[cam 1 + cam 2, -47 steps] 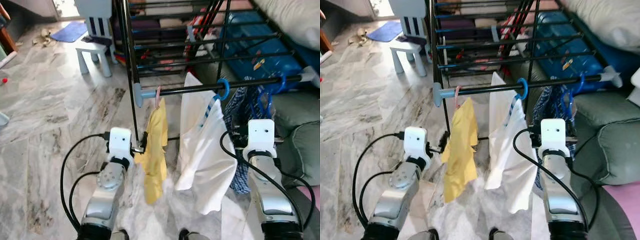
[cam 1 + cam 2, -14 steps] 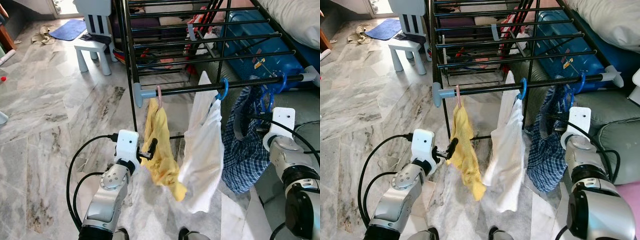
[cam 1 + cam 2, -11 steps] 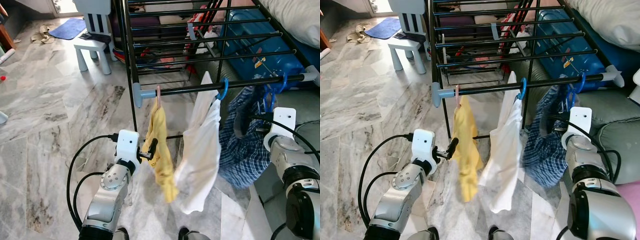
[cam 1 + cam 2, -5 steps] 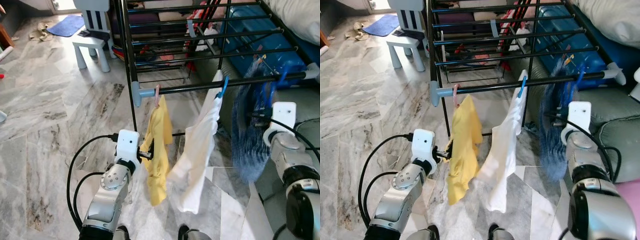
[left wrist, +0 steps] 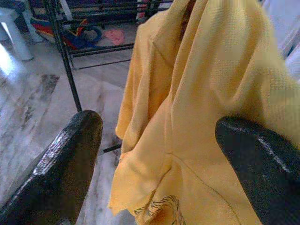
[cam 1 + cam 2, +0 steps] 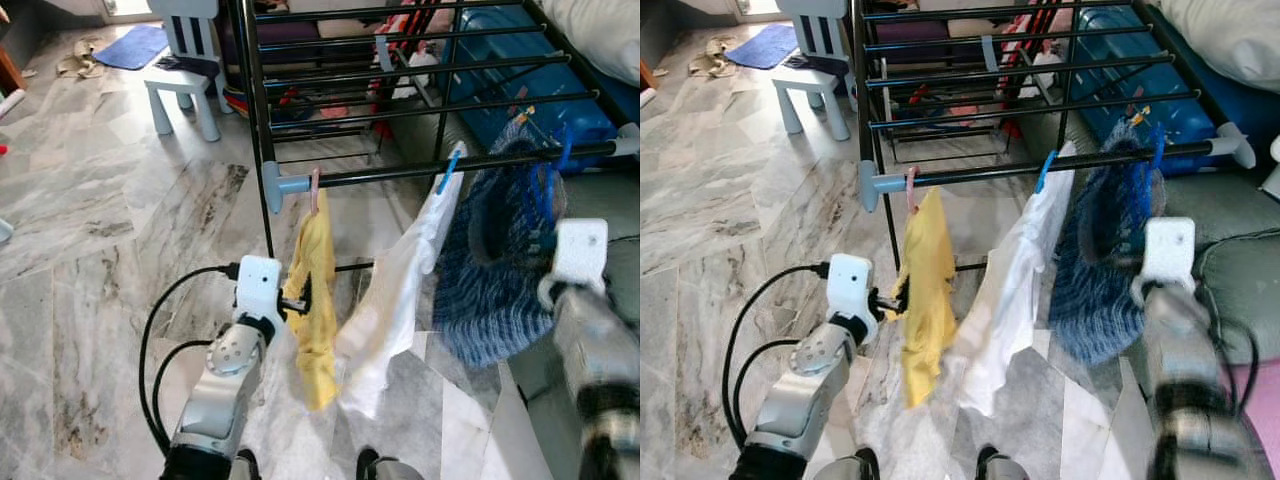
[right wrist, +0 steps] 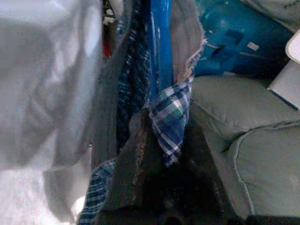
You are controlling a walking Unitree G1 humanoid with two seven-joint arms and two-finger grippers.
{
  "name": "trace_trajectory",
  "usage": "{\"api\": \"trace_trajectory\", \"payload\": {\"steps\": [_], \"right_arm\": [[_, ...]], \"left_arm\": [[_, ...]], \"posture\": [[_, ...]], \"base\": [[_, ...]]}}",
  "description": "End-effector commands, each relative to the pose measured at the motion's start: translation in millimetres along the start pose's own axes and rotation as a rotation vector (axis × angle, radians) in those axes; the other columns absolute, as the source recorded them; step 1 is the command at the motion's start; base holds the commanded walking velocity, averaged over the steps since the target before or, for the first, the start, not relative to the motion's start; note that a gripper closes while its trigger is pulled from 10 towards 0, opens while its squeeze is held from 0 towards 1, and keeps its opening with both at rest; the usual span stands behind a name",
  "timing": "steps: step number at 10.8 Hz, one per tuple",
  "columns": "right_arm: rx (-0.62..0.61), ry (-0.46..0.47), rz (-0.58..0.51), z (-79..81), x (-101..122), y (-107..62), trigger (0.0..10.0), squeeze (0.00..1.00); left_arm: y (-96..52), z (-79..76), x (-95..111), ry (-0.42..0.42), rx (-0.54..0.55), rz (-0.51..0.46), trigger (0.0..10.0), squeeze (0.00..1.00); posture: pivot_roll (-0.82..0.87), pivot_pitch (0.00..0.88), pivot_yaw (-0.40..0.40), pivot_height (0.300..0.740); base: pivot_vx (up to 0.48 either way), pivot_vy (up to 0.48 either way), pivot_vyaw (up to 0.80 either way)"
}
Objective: Hang hanger
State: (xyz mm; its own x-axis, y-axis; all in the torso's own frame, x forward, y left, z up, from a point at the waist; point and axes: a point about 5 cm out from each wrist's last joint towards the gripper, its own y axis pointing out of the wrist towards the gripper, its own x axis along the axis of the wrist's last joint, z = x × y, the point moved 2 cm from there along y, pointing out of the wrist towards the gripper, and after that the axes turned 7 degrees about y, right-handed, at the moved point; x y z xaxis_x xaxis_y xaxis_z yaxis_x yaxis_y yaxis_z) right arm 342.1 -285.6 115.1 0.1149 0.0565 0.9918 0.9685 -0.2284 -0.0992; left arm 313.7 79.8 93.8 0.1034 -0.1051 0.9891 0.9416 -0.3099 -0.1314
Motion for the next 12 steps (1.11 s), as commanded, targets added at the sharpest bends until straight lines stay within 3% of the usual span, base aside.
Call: {"api": "trace_trajectory", "payload": {"steps": [1, 5, 7, 12], "right_arm": [[0.011, 0.018, -0.032, 5.4, 4, -8.4, 10.0, 0.0], [0.006, 0.119, 0.025, 33.2, -21, -31.2, 10.0, 0.0], [-0.012, 0.176, 0.052, 35.2, -26, -39.2, 10.0, 0.0], [-0.003, 0.188, 0.057, 40.3, -21, -44.5, 10.0, 0.0]], "left_arm": [[2.0, -1.9, 2, -0.008, -0.002, -0.013, 10.0, 0.0], [5.2, -8.2, 0, -0.003, -0.022, -0.009, 10.0, 0.0], [5.1, -4.4, 0, 0.001, -0.004, -0.014, 10.0, 0.0], [5.0, -8.4, -2, 0.006, -0.014, -0.013, 10.0, 0.0]], "posture": [[-0.1, 0.136, -0.012, 0.74], [-0.11, 0.12, -0.01, 0.74], [-0.11, 0.115, -0.014, 0.74], [-0.11, 0.122, -0.018, 0.74]], "base": [[0.0, 0.0, 0.0], [0.0, 0.0, 0.0], [0.0, 0.0, 0.0], [-0.1, 0.0, 0.0]]}}
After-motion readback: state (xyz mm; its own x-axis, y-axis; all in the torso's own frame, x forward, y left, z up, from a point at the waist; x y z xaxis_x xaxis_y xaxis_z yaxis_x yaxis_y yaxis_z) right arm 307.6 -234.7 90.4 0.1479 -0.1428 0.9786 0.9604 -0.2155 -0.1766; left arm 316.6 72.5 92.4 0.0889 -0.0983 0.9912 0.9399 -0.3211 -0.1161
